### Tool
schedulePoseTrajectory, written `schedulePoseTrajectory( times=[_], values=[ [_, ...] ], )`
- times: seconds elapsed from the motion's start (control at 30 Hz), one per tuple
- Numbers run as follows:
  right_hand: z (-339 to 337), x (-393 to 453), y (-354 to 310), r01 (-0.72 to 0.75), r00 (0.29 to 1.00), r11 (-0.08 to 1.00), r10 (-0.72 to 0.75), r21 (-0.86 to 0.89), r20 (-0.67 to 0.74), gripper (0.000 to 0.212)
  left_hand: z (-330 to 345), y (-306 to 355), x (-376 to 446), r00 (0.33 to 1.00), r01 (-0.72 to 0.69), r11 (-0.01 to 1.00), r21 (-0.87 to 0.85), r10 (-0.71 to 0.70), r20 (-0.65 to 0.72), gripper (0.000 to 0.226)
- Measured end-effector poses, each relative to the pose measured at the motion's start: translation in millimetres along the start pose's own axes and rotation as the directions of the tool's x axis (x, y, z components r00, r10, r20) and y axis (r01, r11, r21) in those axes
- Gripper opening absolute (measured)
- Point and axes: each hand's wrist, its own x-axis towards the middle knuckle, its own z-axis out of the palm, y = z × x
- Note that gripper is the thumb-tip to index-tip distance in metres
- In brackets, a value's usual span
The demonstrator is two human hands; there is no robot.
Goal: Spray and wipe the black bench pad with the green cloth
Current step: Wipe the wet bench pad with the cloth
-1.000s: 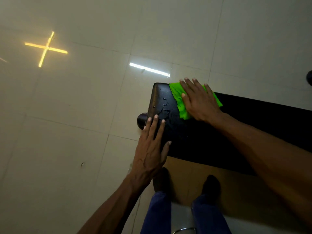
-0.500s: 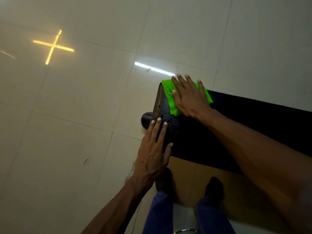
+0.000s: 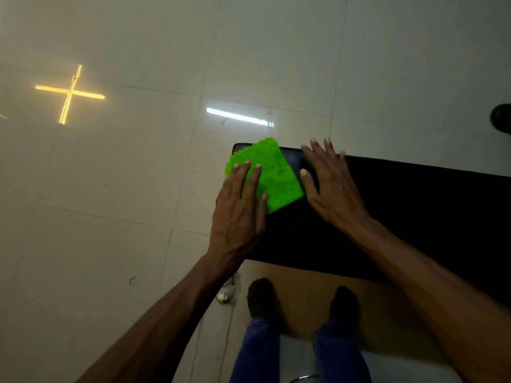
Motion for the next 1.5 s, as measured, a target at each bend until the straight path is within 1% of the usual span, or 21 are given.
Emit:
schedulePoseTrajectory(
  times=[0.07,0.17,0.23,0.3,0.4,0.47,0.6,0.67,0.73,0.8,0.87,1.0,1.07,1.13,1.2,1.3,1.4,1.5],
  values=[
    [5,-3,16,-0.026,0.999,0.990,0.029,-0.138,0.016,0.061,18,7,31,0.995,-0.078,0.995,0.055,0.074,0.073,0.057],
    [19,-9,26,0.003,1.000,0.967,-0.010,-0.256,-0.028,0.060,44,6,52,0.986,-0.064,0.982,0.179,0.034,0.165,0.064],
    [23,-10,27,0.002,0.999,0.961,-0.016,-0.275,-0.051,0.059,50,1,40,0.987,-0.046,0.965,0.259,0.004,0.160,0.064],
    [23,-8,29,-0.001,0.999,0.958,-0.013,-0.285,-0.047,0.059,48,2,15,0.990,-0.010,0.958,0.287,-0.032,0.140,0.066],
    [24,-5,29,-0.011,0.999,0.956,-0.001,-0.293,-0.041,0.060,42,3,-8,0.986,0.031,0.964,0.266,-0.074,0.152,0.070],
    [26,-5,30,-0.014,0.998,0.955,-0.002,-0.296,-0.055,0.060,43,-3,12,0.989,0.036,0.970,0.239,-0.069,0.134,0.074],
    [29,-5,34,-0.007,0.998,0.953,-0.013,-0.301,-0.064,0.060,49,-12,58,0.984,0.118,0.967,0.226,-0.144,0.102,0.074],
    [29,-6,32,-0.009,0.999,0.951,-0.008,-0.309,-0.052,0.060,50,-13,41,0.985,0.128,0.974,0.185,-0.147,0.095,0.072],
    [27,-6,30,-0.016,0.999,0.950,0.002,-0.311,-0.044,0.061,44,-8,4,0.984,0.136,0.979,0.153,-0.151,0.091,0.072],
    [26,-6,30,-0.020,0.999,0.952,0.007,-0.305,-0.045,0.061,38,-2,-35,0.982,0.134,0.980,0.148,-0.152,0.115,0.072],
    [27,-6,30,-0.021,0.998,0.953,0.004,-0.302,-0.056,0.061,38,0,-51,0.983,0.114,0.980,0.161,-0.135,0.126,0.072],
    [28,-6,29,-0.017,0.997,0.953,-0.008,-0.303,-0.081,0.061,44,-11,-7,0.986,0.105,0.977,0.187,-0.126,0.106,0.072],
    [29,-7,29,-0.016,0.996,0.949,-0.012,-0.315,-0.087,0.060,46,-20,22,0.984,0.139,0.978,0.155,-0.153,0.087,0.072],
    [29,-6,29,-0.015,0.997,0.947,-0.008,-0.320,-0.072,0.061,47,-22,29,0.983,0.171,0.977,0.132,-0.178,0.047,0.071],
    [28,-7,29,-0.020,0.999,0.949,0.003,-0.315,-0.052,0.062,48,-17,6,0.973,0.226,0.969,0.099,-0.228,0.018,0.070],
    [25,-7,27,-0.023,0.999,0.952,0.012,-0.305,-0.039,0.062,43,1,-58,0.947,0.318,0.944,0.089,-0.321,0.020,0.070],
    [27,-8,27,-0.022,0.998,0.953,0.006,-0.302,-0.055,0.061,47,10,-91,0.958,0.281,0.951,0.126,-0.286,0.025,0.069],
    [29,-9,28,-0.017,0.997,0.952,-0.007,-0.305,-0.077,0.060,52,6,-69,0.964,0.261,0.951,0.168,-0.264,-0.001,0.068]
  ],
)
